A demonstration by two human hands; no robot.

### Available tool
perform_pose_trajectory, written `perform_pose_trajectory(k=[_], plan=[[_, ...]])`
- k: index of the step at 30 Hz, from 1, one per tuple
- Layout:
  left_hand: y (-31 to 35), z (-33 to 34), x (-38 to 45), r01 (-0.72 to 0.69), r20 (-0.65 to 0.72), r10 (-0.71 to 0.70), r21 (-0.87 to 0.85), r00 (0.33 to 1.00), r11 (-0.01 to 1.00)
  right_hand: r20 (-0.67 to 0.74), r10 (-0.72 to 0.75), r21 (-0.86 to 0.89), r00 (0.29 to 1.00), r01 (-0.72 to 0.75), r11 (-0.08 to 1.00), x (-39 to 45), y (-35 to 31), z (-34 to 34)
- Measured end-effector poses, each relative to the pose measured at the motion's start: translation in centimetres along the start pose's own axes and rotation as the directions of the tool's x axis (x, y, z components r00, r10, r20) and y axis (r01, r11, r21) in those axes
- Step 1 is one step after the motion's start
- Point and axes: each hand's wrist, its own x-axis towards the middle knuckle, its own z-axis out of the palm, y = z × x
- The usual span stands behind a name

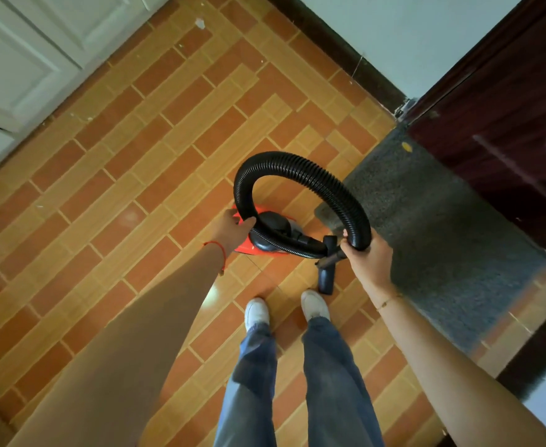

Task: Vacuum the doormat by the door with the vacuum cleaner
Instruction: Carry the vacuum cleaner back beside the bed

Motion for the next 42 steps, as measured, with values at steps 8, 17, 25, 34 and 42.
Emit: perform_pose_trajectory(k=[8,17,25,34,42], plan=[[-1.7,1.9,1.5,-0.016,0.008,0.017,-0.142,1.000,0.990,-0.103,-0.043,0.048,0.994,0.048,0.998,-0.4,0.8,2.1],[-1.7,4.4,1.2,-0.111,0.028,0.126,-0.325,0.992,0.939,0.045,-0.012,0.112,0.999,0.007,0.994,0.0,2.1,4.5],[-1.4,6.3,0.6,-0.193,0.026,0.222,-0.399,0.975,0.896,0.144,-0.076,0.213,0.987,0.044,0.976,0.6,3.9,7.5],[-1.5,9.6,0.4,-0.258,0.048,0.308,-0.437,0.950,0.862,-0.034,-0.032,0.145,0.999,0.037,0.989,2.1,5.5,10.0],[-1.5,10.2,3.3,-0.261,-0.031,0.269,-0.363,0.963,0.894,-0.146,-0.042,-0.123,0.988,0.024,0.992,4.8,5.2,12.1]])
